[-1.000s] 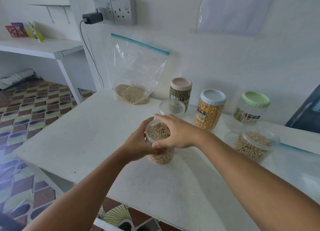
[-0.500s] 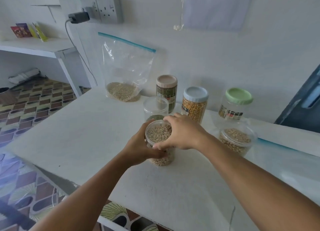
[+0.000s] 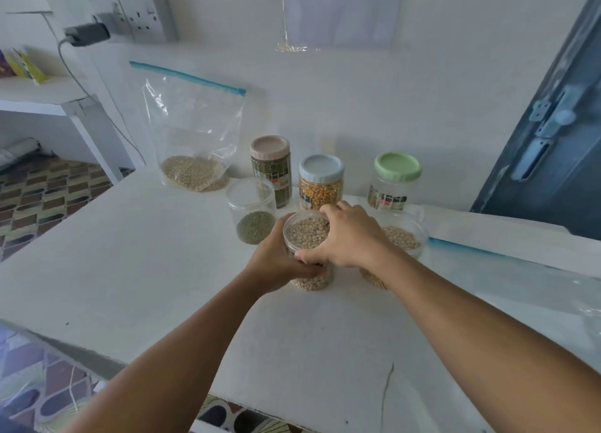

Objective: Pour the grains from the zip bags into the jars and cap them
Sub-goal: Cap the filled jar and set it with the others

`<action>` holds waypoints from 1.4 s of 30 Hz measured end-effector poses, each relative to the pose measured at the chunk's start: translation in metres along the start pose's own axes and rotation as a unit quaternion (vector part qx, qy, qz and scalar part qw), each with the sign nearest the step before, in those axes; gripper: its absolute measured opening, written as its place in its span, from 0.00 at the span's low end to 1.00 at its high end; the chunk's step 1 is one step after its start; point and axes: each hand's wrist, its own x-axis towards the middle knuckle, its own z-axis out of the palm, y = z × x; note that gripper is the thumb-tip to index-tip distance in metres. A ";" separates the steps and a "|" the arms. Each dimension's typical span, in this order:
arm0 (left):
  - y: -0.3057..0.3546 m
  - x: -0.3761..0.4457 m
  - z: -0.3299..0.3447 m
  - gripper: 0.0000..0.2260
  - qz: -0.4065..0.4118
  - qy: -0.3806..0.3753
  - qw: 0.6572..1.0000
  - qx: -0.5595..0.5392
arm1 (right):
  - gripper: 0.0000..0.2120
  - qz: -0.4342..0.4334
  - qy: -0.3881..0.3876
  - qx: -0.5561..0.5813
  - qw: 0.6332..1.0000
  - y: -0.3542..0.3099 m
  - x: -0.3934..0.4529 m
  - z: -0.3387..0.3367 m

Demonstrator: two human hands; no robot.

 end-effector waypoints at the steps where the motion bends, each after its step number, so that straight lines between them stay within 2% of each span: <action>1: 0.001 0.003 0.000 0.49 -0.003 -0.003 1.000 0.005 | 0.53 0.005 0.001 -0.009 1.000 0.000 0.001 -0.001; 3: 0.005 0.006 -0.002 0.52 -0.010 -0.018 1.000 0.020 | 0.53 0.012 0.000 -0.043 0.999 -0.001 0.003 -0.003; 6: 0.013 0.006 -0.017 0.64 -0.030 -0.064 0.996 0.060 | 0.53 0.030 -0.015 -0.063 0.997 -0.004 0.005 -0.003; 8: 0.018 0.007 -0.038 0.64 -0.021 -0.085 0.990 0.115 | 0.55 0.045 -0.040 -0.045 0.997 -0.005 0.004 -0.004; 9: 0.022 0.008 -0.052 0.61 -0.002 -0.082 0.984 0.156 | 0.58 0.056 -0.060 -0.028 0.996 -0.005 0.005 -0.005; 11: 0.029 0.015 -0.083 0.47 0.059 -0.037 0.966 0.251 | 0.63 0.083 -0.075 0.036 0.993 -0.007 0.007 -0.012; 13: 0.033 0.032 -0.111 0.33 0.114 0.025 0.928 0.354 | 0.60 0.099 -0.008 0.098 0.990 -0.011 0.017 -0.020; 14: 0.034 0.042 -0.121 0.30 0.118 0.034 0.911 0.393 | 0.56 0.103 0.038 0.105 0.988 -0.014 0.022 -0.023; 16: 0.035 0.062 -0.133 0.29 0.086 0.007 0.900 0.428 | 0.48 0.108 0.119 0.084 0.983 -0.022 0.035 -0.023; 18: 0.033 0.075 -0.137 0.31 0.057 -0.047 0.899 0.431 | 0.44 0.121 0.151 0.051 0.980 -0.027 0.045 -0.019; 20: 0.029 0.082 -0.139 0.34 0.049 -0.085 0.901 0.422 | 0.41 0.137 0.129 0.012 0.982 -0.027 0.054 -0.013; 22: 0.024 0.085 -0.139 0.33 0.050 -0.088 0.909 0.405 | 0.35 0.143 0.116 -0.003 0.983 -0.024 0.059 -0.006; 25: 0.018 0.085 -0.139 0.33 0.063 -0.075 0.912 0.399 | 0.26 0.120 0.151 0.006 0.981 -0.020 0.064 0.001; 27: 0.016 0.084 -0.139 0.32 0.070 -0.069 0.914 0.394 | 0.24 0.110 0.159 0.004 0.981 -0.014 0.072 0.001; 37: 0.020 0.087 -0.137 0.32 0.032 -0.070 0.926 0.368 | 0.22 0.107 0.125 -0.043 0.985 0.019 0.135 -0.017; 40: 0.019 0.087 -0.138 0.32 0.018 -0.074 0.935 0.348 | 0.26 0.118 0.120 -0.070 0.983 0.019 0.134 -0.020; 42: 0.018 0.087 -0.138 0.32 0.019 -0.071 0.935 0.348 | 0.32 0.105 0.131 -0.067 0.984 0.010 0.119 -0.024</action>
